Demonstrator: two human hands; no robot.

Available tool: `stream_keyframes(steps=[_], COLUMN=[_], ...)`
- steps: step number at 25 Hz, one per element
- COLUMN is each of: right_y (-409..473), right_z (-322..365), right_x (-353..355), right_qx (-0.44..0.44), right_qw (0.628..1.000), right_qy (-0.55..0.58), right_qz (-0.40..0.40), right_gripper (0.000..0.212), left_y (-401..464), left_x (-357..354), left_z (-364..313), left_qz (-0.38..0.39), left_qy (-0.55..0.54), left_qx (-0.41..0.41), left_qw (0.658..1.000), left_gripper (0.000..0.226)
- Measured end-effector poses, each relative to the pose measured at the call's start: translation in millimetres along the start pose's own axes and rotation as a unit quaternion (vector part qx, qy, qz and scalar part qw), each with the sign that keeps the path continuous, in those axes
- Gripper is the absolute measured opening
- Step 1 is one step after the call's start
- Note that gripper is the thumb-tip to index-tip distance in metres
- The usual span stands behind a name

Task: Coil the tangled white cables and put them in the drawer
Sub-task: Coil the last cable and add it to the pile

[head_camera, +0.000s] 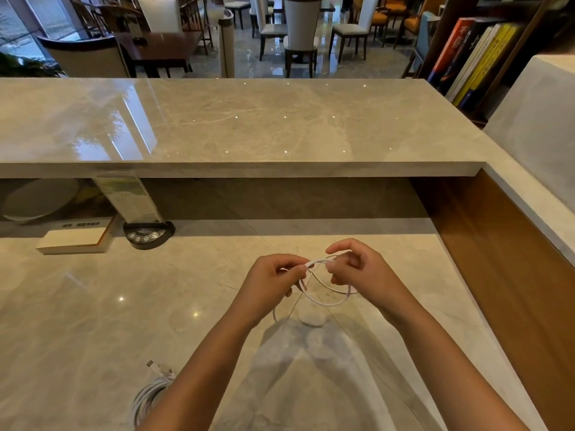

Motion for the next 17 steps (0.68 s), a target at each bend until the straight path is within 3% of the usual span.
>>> stream_keyframes(steps=[3, 5, 7, 12, 17], right_y=[-3, -4, -4, -5, -1], right_z=[-1, 0, -1, -5, -3], right_x=[-4, -5, -4, 1, 11], right_qx=[0.059, 0.089, 0.093, 0.071, 0.026], right_qw=[0.986, 0.980, 0.978, 0.989, 0.999], right_qy=[-0.151, -0.163, -0.160, -0.088, -0.038], right_qz=[-0.043, -0.074, -0.092, -0.090, 0.007], right_gripper=[0.012, 0.011, 0.012, 0.012, 0.018], left_y=[1, -1, -5, -6, -4], left_x=[-4, -9, -12, -10, -13], left_z=[4, 6, 9, 14, 15], left_qz=[0.002, 0.060, 0.103, 0.093, 0.111], left_qy=[-0.088, -0.224, -0.292, -0.201, -0.188], left_qx=[0.036, 0.064, 0.073, 0.089, 0.078], left_qw=[0.995, 0.971, 0.948, 0.971, 0.973], left_gripper=[0.020, 0.023, 0.025, 0.022, 0.025])
Point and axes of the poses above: each hand's wrist, its own y-axis towards the middle knuckle, its own x-axis out of the back of the hand, z = x × y, the point moved 3 cm from there along y, towards the middle knuckle, and after that the axes turned 7 degrees about z, right-handed, at the moved point
